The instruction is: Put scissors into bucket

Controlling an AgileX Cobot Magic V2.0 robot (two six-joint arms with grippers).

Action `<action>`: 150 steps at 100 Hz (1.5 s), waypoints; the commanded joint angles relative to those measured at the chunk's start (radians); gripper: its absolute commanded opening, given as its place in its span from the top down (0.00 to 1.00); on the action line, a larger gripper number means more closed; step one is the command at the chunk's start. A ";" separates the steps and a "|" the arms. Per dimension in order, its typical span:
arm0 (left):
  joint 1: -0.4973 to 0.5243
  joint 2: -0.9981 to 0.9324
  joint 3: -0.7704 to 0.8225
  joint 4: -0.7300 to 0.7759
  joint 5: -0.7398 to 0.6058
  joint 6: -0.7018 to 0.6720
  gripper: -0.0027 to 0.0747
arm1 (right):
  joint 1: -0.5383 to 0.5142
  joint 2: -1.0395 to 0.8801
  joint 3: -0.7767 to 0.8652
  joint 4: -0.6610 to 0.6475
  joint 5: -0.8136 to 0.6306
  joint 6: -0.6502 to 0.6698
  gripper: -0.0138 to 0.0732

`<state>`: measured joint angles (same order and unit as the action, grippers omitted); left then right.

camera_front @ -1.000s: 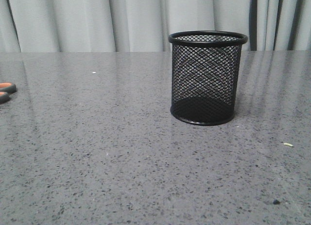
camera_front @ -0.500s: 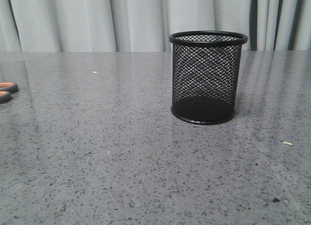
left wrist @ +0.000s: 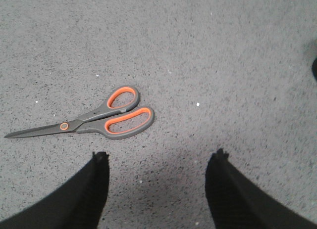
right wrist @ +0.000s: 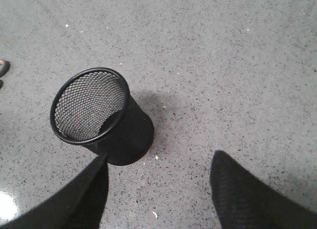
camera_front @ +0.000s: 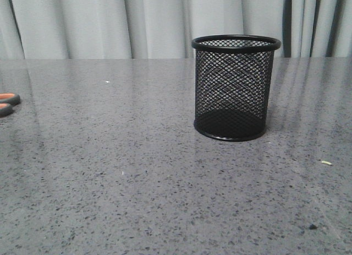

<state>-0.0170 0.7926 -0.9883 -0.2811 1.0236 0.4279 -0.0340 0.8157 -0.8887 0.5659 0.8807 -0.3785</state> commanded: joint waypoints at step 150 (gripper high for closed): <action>-0.003 0.946 -0.471 0.289 0.164 1.102 0.49 | 0.273 -0.001 -0.035 -0.111 -0.068 -0.058 0.36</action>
<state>-0.0170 1.7728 -1.4287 0.0116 1.2018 1.5232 0.2391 0.8157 -0.8894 0.4449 0.8735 -0.4260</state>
